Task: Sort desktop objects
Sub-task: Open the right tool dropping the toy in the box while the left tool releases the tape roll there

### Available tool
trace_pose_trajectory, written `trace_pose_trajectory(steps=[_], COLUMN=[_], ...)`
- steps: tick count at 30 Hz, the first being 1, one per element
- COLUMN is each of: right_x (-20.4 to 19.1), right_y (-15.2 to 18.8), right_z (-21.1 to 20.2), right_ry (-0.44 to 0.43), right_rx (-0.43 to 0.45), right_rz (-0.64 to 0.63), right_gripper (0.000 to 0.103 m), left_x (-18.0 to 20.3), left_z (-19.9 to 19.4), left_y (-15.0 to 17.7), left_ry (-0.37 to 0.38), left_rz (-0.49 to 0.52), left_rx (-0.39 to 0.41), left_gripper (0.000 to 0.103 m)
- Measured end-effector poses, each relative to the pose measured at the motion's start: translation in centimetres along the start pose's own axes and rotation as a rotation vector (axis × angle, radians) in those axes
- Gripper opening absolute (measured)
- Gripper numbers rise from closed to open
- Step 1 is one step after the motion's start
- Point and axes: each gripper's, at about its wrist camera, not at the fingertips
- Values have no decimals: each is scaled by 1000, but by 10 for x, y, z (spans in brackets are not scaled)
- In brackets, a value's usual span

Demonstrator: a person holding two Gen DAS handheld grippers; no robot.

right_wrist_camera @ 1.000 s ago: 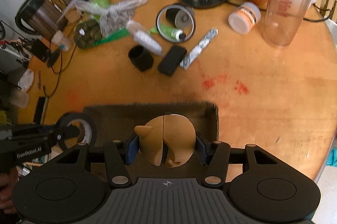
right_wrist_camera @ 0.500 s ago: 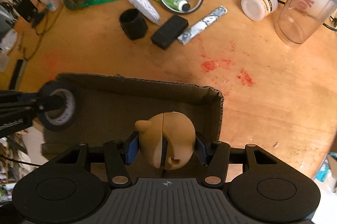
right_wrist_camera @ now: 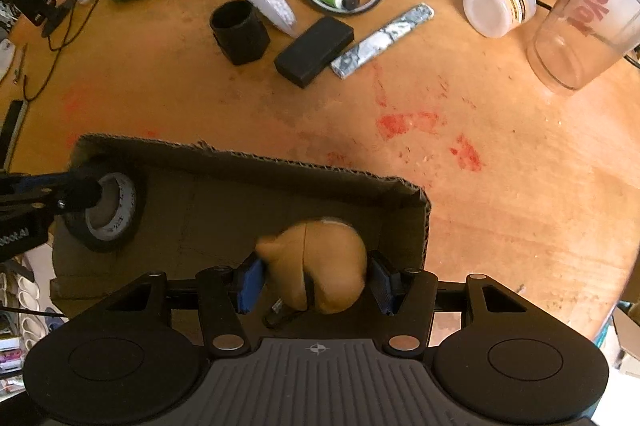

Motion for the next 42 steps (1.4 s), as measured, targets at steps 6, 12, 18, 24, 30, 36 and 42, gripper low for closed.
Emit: trace_pose_trajectory(steps=[6, 12, 18, 24, 30, 36, 42], right_x=[11, 25, 41, 69, 91, 92, 94], right_y=[-5, -4, 0, -2, -19, -23, -15], right_z=[-18, -36, -40, -35, -17, 13, 15], right_ry=[-56, -98, -83, -20, 51, 59, 43], right_rx=[71, 117, 136, 141, 153, 94, 67], right_rz=[27, 71, 117, 189, 228, 239, 256], right_gripper=[80, 93, 95, 95, 96, 96, 96], left_x=[2, 6, 7, 3, -2, -4, -7], left_z=[-6, -21, -26, -31, -33, -38, -39], left_y=[-4, -6, -8, -8, -9, -9, -9], left_ry=[18, 45, 53, 43, 15, -15, -30], left_rz=[7, 20, 29, 17, -13, -31, -57], left_rx=[12, 67, 80, 86, 86, 96, 97], left_gripper=[27, 52, 53, 53, 53, 53, 53])
Point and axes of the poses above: each gripper's, at about its wrist camera, not at the fingertips, and z roughly the way its jaws point, x to its right, y to its underside, and after that the axes turned 14 degrees about y, right-handed
